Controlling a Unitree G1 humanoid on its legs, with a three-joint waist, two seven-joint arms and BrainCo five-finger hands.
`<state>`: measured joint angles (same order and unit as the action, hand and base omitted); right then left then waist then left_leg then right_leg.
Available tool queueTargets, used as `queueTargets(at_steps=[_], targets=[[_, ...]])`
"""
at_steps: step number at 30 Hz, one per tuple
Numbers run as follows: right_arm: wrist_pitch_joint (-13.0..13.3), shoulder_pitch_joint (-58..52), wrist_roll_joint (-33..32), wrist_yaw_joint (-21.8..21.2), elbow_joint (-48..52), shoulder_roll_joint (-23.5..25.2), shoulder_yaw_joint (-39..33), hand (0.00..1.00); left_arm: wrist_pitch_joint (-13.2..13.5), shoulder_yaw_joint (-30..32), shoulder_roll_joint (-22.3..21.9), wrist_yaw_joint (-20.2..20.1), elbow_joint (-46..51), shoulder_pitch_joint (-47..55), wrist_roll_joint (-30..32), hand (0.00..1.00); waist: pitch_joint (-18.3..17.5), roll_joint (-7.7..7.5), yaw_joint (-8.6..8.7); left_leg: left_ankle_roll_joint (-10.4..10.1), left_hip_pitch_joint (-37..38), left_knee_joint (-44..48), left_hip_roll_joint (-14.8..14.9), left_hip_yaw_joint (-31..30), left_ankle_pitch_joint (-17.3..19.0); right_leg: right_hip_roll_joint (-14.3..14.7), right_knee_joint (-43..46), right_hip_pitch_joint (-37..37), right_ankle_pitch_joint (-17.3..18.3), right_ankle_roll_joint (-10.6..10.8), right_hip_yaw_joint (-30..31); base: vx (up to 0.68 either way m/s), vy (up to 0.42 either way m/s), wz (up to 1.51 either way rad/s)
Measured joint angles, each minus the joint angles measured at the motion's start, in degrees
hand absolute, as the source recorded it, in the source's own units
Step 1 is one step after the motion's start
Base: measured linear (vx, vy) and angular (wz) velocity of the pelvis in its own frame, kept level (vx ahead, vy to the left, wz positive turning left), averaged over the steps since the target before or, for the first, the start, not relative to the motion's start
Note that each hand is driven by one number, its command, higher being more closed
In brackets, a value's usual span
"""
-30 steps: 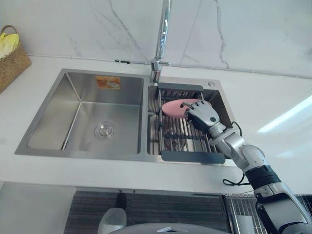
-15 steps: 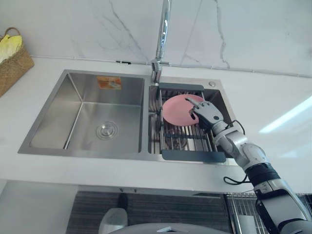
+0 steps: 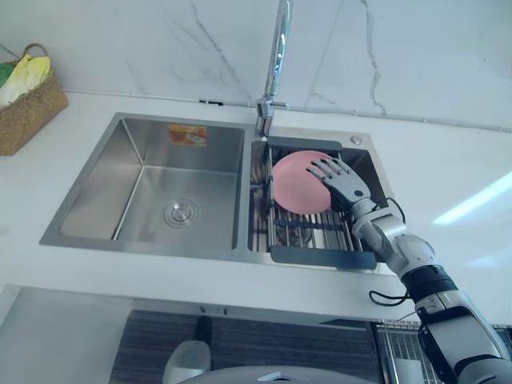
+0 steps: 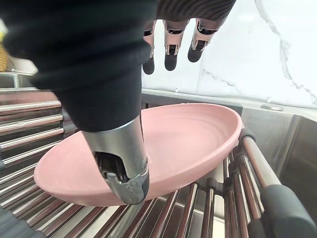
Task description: Walk over to the sink, pick up the cup, carry it to the dishwasher, place the cup inside the dishwasher, then close the dishwasher door
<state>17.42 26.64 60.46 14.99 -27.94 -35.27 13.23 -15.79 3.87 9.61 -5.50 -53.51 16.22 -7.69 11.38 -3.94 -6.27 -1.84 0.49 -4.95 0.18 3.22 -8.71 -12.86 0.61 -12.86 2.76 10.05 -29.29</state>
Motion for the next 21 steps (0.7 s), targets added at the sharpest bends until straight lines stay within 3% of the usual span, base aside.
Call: queueTargets(at_steps=[9,11,13,16,21], targets=[[2.87,0.0,-4.83,-2.61,0.02,0.0,-0.03,0.0,-0.01,0.31,0.13,-0.14,0.1,0.0,0.02,0.0,0.21,-0.39,0.08,-0.03,-0.06,0.0,-0.02,0.07,0.05,-0.01,0.0,0.05,0.01,0.01,0.11,0.0,0.0,0.0],[4.46,0.0,-7.49,-5.68,0.08,-0.01,-0.05,0.0,-0.01,0.41,0.18,-0.17,0.12,0.0,0.02,0.0,0.3,-0.55,0.12,-0.04,-0.03,0.0,0.05,0.2,0.08,-0.01,0.0,0.08,0.01,0.02,0.21,0.0,-0.003,-0.02],[7.03,0.0,-15.57,-14.55,0.17,-0.03,-0.04,0.0,-0.1,0.43,0.33,-0.31,0.23,0.0,0.03,0.0,0.43,-0.8,0.28,-0.07,0.07,0.0,0.17,0.36,0.12,-0.01,0.0,0.07,0.0,0.02,0.3,0.0,-0.003,-0.04],[7.76,-0.03,-25.71,-23.28,0.73,-0.11,-0.05,0.0,-0.49,0.48,0.52,-0.44,0.64,0.0,0.03,0.0,0.56,-1.05,0.38,-0.13,0.27,0.0,0.29,0.67,0.24,-0.01,0.01,0.04,-0.01,0.01,0.5,0.0,0.0,-0.05],[7.88,-1.35,-29.24,-27.49,7.13,-1.38,-0.38,0.0,-0.61,0.65,0.55,-0.73,0.65,0.0,0.05,0.0,0.52,-1.16,0.45,-0.41,0.49,0.0,0.53,1.95,0.79,-0.01,0.12,0.76,-0.02,-0.03,1.92,0.0,-0.001,-0.13]])
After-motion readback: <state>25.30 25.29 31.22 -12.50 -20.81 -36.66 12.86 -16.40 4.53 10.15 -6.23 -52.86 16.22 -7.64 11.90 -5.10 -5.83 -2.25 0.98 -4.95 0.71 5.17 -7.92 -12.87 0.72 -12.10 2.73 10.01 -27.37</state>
